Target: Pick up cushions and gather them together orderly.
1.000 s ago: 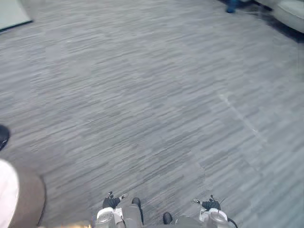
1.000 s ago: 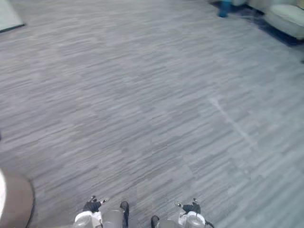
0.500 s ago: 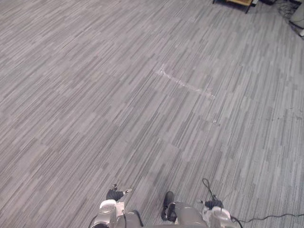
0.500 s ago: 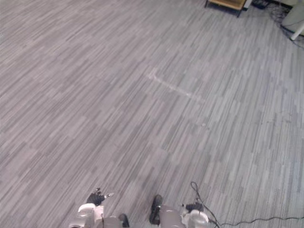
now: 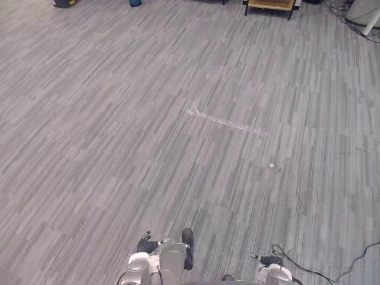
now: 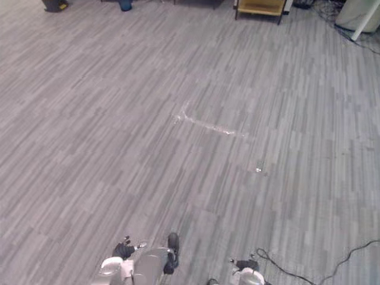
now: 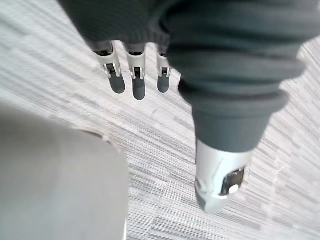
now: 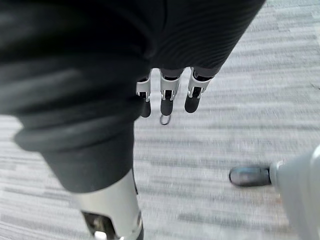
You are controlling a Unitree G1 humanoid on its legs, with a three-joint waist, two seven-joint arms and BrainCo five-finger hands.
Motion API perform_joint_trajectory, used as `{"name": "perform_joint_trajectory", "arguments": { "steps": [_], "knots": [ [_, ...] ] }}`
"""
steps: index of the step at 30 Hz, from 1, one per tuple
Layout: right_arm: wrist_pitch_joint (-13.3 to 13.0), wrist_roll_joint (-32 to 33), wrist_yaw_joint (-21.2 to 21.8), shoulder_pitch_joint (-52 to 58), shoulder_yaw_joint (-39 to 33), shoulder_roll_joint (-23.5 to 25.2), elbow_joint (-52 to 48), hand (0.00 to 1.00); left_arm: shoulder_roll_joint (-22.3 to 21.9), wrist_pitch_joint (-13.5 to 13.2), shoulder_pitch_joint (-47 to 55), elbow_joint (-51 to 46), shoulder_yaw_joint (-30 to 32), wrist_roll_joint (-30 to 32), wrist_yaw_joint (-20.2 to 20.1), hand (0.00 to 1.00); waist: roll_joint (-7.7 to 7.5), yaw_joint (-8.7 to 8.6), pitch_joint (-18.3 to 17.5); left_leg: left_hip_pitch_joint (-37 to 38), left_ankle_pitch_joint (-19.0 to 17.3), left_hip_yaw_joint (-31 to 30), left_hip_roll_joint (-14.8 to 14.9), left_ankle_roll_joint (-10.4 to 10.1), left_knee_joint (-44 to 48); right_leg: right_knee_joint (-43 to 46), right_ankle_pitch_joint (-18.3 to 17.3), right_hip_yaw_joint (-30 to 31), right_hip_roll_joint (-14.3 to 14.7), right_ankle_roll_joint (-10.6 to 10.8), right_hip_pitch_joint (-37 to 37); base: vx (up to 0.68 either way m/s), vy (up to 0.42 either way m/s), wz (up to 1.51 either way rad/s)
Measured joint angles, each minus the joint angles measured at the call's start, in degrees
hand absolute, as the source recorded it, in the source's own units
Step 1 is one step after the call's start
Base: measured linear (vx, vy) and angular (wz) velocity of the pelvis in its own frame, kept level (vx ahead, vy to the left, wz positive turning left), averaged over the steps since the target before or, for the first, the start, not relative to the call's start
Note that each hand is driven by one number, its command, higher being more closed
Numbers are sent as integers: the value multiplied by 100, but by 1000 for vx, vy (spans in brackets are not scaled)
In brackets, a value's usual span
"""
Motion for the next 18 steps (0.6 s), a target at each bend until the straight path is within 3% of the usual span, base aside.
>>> {"name": "perform_joint_trajectory", "arguments": {
  "steps": [2, 3, 5, 7, 9, 10, 11, 12, 13, 15, 16, 17, 18],
  "knots": [
    [-11, 0, 20, 13, 17, 0, -23, 0, 59, 17, 10, 117, -215, 4, -9, 0, -40, -85, -43, 446, -275, 75, -67, 10, -155, 1905, 170, -25, -206, 458, -771, 460, 172, -39],
    [-6, 0, 46, 42, 17, 13, -25, 0, 123, 28, 28, 160, -330, 7, -30, 0, -72, -148, -47, 760, -375, 106, -134, 1, -264, 2954, 241, -34, -350, 574, -1176, 573, 148, -14],
    [-6, 24, 77, 137, 3, 19, -65, 0, 143, 47, 18, 235, -419, 10, -37, 0, -81, -236, -44, 1461, -487, 134, -186, -17, -592, 3832, 51, -367, -508, 268, -1691, 536, 81, -10],
    [-11, 0, 73, 99, -43, -26, -142, 0, 168, 47, 23, 240, -419, 7, -32, 0, -7, -438, -12, 2131, -502, 172, -113, -50, -1115, 3298, -248, -1009, -463, -154, -2141, 482, -4, -5],
    [-23, 5, 75, 65, -40, -31, -225, 0, 192, 46, -93, 240, -423, 7, -26, 0, 28, -486, 11, 2423, -548, 163, 36, -126, -1331, 2188, -166, -1320, -209, -254, -2574, 434, -69, 4],
    [-28, 4, 75, 61, -39, -34, -229, 0, 192, 47, -104, 240, -423, 7, -26, 0, 33, -491, 15, 2446, -550, 160, 51, -130, -1349, 2064, -130, -1323, -175, -259, -2599, 500, -126, 31],
    [-32, 4, 69, 60, -27, -44, -217, 0, 266, 35, -128, 226, -570, 10, -11, 0, -87, -572, -15, 2629, -556, 11, 71, -141, -1532, 243, 716, -1226, 94, -207, -2695, 520, -157, 57],
    [-29, 7, 69, 161, -67, -43, -166, 0, 325, 20, -112, 240, -633, 37, -17, 0, -145, -655, -12, 2818, -663, -214, -10, -326, -1502, -125, 1642, -993, 139, -516, -2694, 666, -229, 64],
    [-1, 10, 69, 179, -204, -160, -119, 0, 181, 24, -101, 356, -580, 122, -17, 0, 22, -676, -104, 2870, -765, -423, 229, -496, -1269, 186, 1708, -1004, 286, -773, -2691, 681, -245, 34],
    [-7, 10, 65, 148, -255, -168, -162, 0, 61, 22, -57, 350, -416, 140, -30, 0, 107, -644, -156, 2392, -649, -507, 351, -681, -149, 189, 1387, -985, 358, -836, -2605, 574, -222, -8],
    [-7, 21, 66, 132, -252, -168, -237, 0, -53, 43, -59, 348, -230, 146, -45, 0, 226, -648, -82, 1895, -372, -598, 505, -921, 1081, 115, 1224, -977, 450, -880, -2367, 455, -172, -20],
    [6, 24, 64, 138, -199, -153, -239, 0, -169, 52, -41, 330, -62, 145, -57, 0, 314, -602, -16, 1487, 248, -705, 664, -905, 2260, 22, 1066, -944, 548, -917, -2011, 571, -157, -20],
    [2, 31, 59, 128, -184, -110, -263, 0, -217, 50, -28, 307, -47, 142, -67, 0, 317, -547, 39, 1244, 223, -706, 820, -858, 3028, -15, 922, -896, 613, -958, -1693, 553, -97, -24]
  ]
}}
